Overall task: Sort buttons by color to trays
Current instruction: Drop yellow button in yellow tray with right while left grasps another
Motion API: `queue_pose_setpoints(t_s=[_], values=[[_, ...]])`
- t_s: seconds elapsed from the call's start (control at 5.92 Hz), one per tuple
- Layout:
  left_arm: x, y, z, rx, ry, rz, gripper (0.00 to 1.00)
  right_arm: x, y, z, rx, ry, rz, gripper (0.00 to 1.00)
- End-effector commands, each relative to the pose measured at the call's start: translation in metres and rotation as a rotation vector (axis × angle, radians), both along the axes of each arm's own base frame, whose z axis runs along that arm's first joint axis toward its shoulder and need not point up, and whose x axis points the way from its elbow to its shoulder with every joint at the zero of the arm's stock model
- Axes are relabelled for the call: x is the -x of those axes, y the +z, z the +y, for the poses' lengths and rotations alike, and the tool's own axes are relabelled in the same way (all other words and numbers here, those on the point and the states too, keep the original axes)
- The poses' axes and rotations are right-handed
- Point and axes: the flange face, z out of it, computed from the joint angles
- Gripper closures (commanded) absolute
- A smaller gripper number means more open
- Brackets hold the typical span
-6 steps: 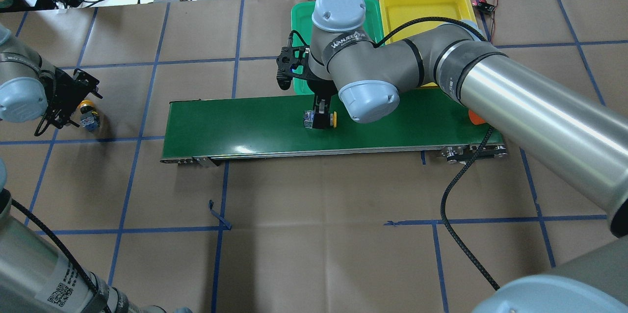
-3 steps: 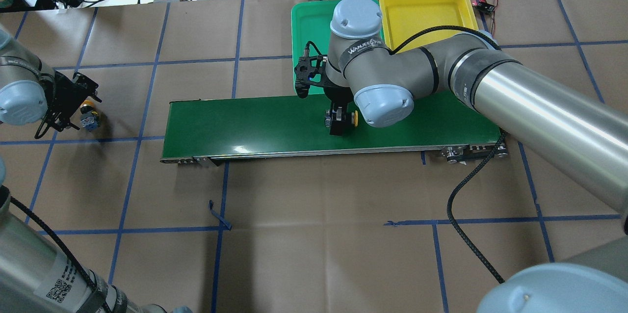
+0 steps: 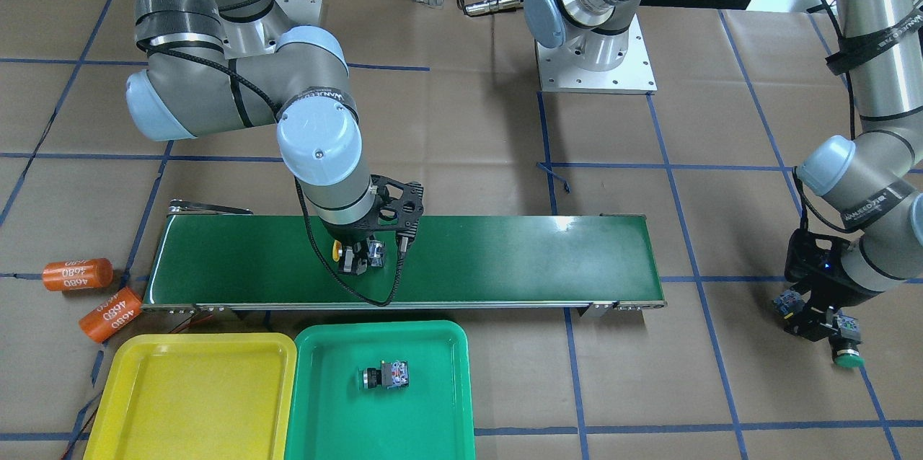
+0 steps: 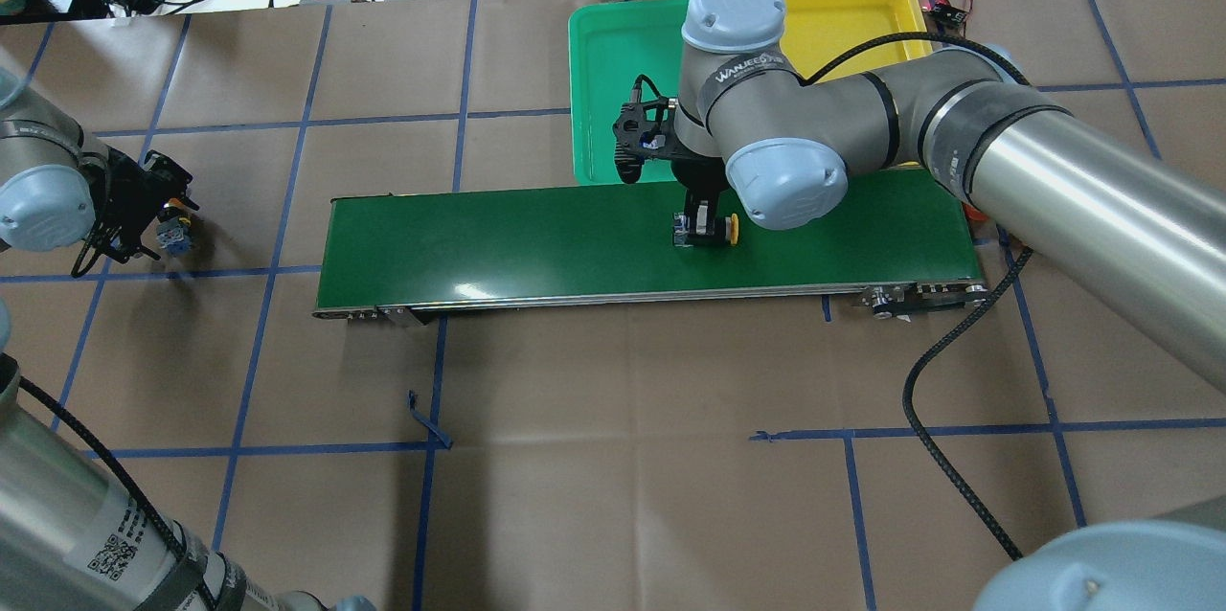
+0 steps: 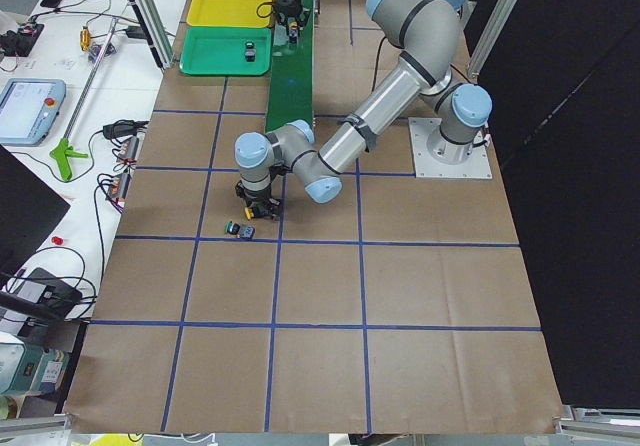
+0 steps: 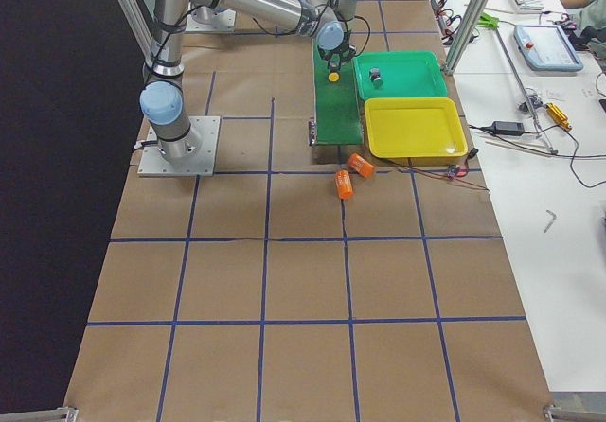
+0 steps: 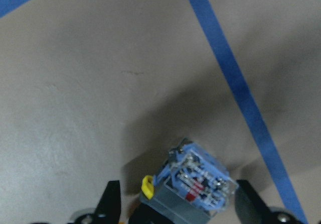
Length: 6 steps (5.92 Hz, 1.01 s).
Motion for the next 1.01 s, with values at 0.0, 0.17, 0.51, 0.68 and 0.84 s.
queue_pose_setpoints(t_s=[0.0, 0.17, 0.51, 0.68, 0.84], values=[[0.004, 0.014, 0.001, 0.009, 0.093, -0.008, 0.99, 0.019, 0.003, -0.006, -0.003, 0.01, 0.009, 0.9], [0.017, 0.03, 0.009, -0.01, 0.175, -0.003, 0.99, 0.033, 0.029, -0.009, 0.045, 0.013, 0.026, 0.91], [0.056, 0.082, 0.029, -0.105, 0.505, 0.054, 1.0, 0.082, 0.062, -0.033, 0.126, 0.086, 0.053, 0.9], [0.123, 0.114, 0.029, -0.13, 0.592, 0.05, 1.0, 0.107, 0.065, -0.06, 0.162, 0.104, 0.055, 0.9], [0.183, 0.122, 0.025, -0.132, 0.666, 0.036, 1.0, 0.131, 0.042, -0.093, 0.191, 0.13, 0.059, 0.9]])
